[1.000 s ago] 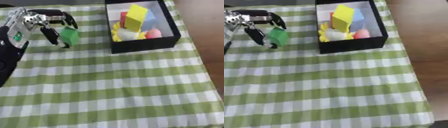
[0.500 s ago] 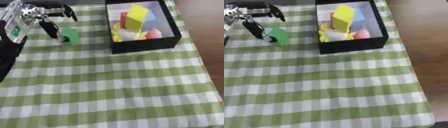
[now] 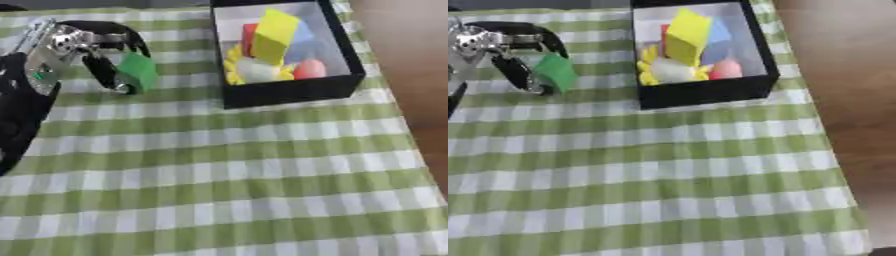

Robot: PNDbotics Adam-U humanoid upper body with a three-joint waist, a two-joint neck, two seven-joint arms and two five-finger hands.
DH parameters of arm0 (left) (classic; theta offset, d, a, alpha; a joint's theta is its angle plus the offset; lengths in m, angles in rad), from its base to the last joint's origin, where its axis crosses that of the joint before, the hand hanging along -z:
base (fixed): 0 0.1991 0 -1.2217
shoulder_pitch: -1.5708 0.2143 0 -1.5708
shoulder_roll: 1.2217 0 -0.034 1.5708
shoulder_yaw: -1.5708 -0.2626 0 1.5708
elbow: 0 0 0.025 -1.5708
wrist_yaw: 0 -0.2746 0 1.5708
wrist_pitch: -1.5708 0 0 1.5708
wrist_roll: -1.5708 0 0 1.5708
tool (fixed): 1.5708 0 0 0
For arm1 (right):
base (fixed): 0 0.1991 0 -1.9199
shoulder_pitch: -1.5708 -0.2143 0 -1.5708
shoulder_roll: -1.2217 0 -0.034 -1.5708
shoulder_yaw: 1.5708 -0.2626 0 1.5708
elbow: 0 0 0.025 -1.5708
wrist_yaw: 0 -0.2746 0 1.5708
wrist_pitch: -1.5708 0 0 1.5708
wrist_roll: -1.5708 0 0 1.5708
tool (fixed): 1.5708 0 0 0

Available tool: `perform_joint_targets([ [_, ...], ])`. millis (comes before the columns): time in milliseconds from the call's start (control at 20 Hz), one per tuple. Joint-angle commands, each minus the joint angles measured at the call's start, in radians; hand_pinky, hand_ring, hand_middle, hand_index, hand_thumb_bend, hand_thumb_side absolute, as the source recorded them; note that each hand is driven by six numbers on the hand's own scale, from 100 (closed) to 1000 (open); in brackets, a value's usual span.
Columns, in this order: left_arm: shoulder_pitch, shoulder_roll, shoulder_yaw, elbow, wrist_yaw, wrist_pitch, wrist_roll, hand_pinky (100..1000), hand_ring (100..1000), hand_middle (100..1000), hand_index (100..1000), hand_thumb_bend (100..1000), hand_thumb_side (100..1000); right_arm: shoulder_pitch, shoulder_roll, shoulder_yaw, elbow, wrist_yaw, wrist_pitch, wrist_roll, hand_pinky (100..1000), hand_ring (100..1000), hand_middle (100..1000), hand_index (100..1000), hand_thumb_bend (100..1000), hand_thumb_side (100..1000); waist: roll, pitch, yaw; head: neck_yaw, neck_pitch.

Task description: Pick up objects on the table and place them in the box.

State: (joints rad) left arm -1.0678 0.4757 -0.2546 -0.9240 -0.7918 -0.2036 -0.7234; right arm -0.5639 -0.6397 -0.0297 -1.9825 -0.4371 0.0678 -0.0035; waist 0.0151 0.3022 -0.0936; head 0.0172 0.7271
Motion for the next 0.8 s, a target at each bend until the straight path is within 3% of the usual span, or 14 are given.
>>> perform_joint_targets([
  [50, -0.021, 0.012, 0.018, 0.008, -0.013, -0.001, -0.005, 868, 885, 842, 820, 472, 100, -0.017, -0.014, -0.007, -0.017, -0.002, 0.002, 0.001, 928, 723, 587, 770, 100, 370, -0.017, -0.002, -0.002, 0.003, -0.014],
  [450, -0.018, 0.003, 0.026, 0.025, -0.018, -0.006, 0.035, 836, 823, 741, 794, 406, 100, -0.015, -0.012, -0.007, -0.017, -0.002, 0.003, 0.000, 929, 723, 587, 771, 100, 376, -0.019, 0.000, -0.003, 0.005, -0.014],
  [650, -0.023, 0.010, 0.028, -0.012, -0.019, -0.001, 0.085, 753, 701, 613, 671, 312, 100, -0.010, -0.014, -0.008, -0.017, -0.002, 0.005, -0.001, 930, 723, 587, 771, 100, 381, -0.017, -0.005, 0.001, 0.003, -0.011],
  [800, -0.029, 0.020, 0.024, -0.059, -0.012, 0.011, 0.129, 723, 656, 574, 619, 285, 100, -0.006, -0.016, -0.009, -0.017, -0.002, 0.007, -0.002, 930, 723, 587, 771, 100, 378, -0.014, -0.011, 0.004, -0.001, -0.007],
])
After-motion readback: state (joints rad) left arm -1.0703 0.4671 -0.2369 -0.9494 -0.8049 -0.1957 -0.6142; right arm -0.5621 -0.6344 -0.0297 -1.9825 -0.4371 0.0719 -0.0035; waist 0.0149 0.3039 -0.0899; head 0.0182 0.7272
